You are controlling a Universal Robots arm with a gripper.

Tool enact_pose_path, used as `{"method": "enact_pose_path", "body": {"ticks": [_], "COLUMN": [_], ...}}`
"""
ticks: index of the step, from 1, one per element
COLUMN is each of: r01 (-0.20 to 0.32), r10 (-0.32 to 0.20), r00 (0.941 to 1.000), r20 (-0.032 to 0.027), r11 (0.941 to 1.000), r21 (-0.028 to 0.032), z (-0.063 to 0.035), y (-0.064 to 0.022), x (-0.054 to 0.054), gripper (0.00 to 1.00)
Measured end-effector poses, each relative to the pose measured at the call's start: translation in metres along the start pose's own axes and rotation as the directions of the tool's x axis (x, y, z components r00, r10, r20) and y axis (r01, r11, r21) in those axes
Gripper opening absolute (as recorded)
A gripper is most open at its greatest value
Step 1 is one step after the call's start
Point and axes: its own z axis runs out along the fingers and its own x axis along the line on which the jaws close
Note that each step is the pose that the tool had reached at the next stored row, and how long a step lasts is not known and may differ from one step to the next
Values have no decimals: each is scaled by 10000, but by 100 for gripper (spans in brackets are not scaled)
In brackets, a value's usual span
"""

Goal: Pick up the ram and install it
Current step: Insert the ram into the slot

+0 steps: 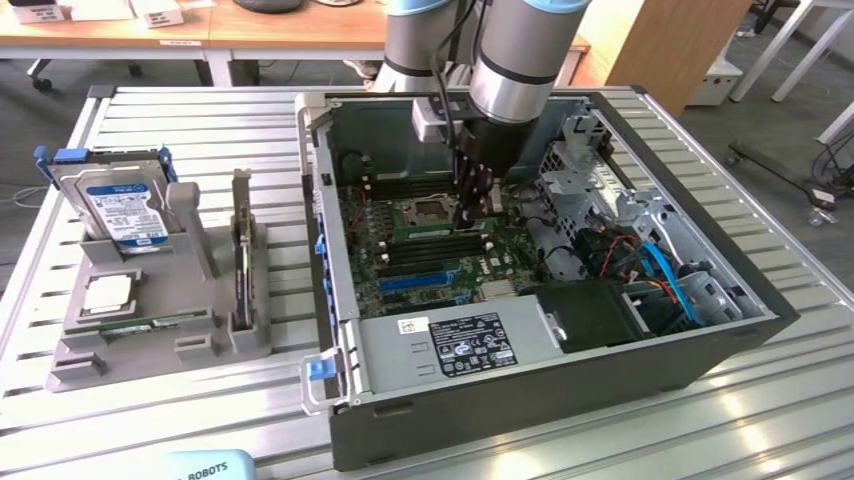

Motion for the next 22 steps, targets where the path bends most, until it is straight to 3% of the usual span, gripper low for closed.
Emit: {"method": "enact_pose_path", "body": {"ticks": [22], "r01": [-2], "r10": [2], "r00": [10000], "r20": [3], "r11": [10000], "r21": [1], "z": [26], "y": [0], "x": [7], "gripper": [12]}}
